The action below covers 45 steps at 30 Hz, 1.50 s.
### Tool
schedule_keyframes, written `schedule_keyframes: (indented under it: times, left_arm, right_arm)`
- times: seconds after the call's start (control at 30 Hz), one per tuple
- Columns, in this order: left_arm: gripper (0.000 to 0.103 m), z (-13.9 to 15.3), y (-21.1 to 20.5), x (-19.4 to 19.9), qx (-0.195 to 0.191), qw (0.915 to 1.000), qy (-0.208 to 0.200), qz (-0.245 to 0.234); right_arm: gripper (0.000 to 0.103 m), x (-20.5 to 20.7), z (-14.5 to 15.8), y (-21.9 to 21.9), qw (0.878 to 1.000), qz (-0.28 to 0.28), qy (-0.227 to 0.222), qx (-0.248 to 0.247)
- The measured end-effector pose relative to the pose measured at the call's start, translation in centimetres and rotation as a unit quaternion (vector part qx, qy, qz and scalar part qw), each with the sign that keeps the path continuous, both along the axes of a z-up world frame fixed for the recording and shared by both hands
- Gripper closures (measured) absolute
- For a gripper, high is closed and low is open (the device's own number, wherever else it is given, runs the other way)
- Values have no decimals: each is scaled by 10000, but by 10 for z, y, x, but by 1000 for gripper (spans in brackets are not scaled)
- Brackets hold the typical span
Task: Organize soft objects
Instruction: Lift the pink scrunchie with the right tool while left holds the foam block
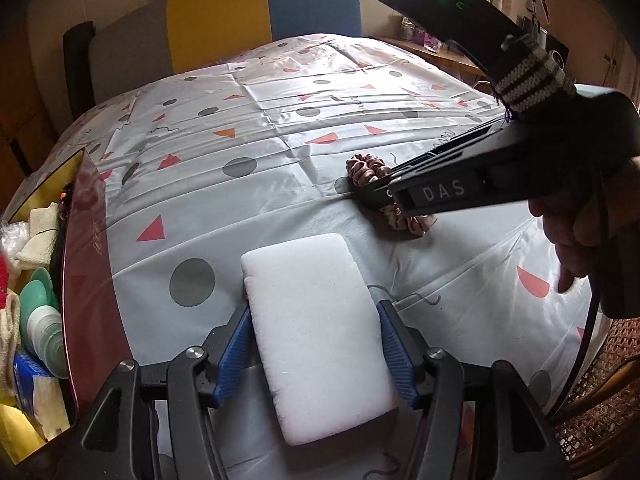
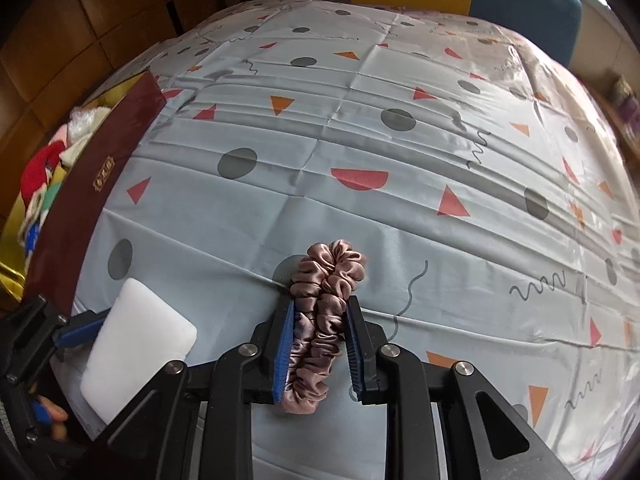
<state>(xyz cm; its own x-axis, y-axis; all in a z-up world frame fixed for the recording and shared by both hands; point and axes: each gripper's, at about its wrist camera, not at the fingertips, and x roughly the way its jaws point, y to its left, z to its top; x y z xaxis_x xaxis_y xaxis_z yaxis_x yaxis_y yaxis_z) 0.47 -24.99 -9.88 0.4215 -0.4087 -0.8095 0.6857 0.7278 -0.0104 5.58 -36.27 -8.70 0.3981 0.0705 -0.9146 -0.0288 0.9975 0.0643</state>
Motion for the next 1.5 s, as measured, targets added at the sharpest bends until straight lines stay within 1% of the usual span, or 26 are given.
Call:
schedule_keyframes:
  times: [0.23, 0.37, 0.47, 0.7, 0.77, 0.93, 1.07, 1.27, 1.4, 1.5]
  left_arm:
    - [42, 0, 0, -1, -15, 10000, -12, 35]
    - [43, 1, 2, -2, -82, 10000, -27, 35]
    - [44, 3, 4, -1, -139, 9999, -26, 57]
    - [44, 1, 4, -3, -144, 9999, -35, 57]
    - [44, 1, 4, -2, -155, 9999, -16, 68]
    - [44, 2, 5, 0, -202, 9998, 36, 66]
    - [44, 1, 6, 1, -250, 9997, 61, 50]
    - [44, 2, 10, 5, -375, 9991, 204, 19]
    - [44, 3, 10, 7, -375, 9989, 268, -30]
    - [45, 4, 8, 9, -301, 9991, 290, -93]
  right_arm:
    - [79, -1, -2, 2, 9999, 21, -60, -91]
    - [79, -2, -2, -1, 10000, -1, -92, -28]
    - [79, -4, -2, 3, 9997, 66, -169, -162]
    - [79, -5, -3, -1, 9998, 28, -183, -4]
    - [79, -5, -3, 0, 9998, 47, -174, -22]
    - [79, -4, -2, 5, 9993, 166, -212, -249]
    - [79, -4, -2, 5, 9993, 150, -234, -257]
    - [79, -6, -3, 5, 9990, 143, -303, -284]
    - [79, -7, -3, 5, 9989, 133, -337, -287]
    - [79, -8, -3, 6, 9988, 118, -358, -297]
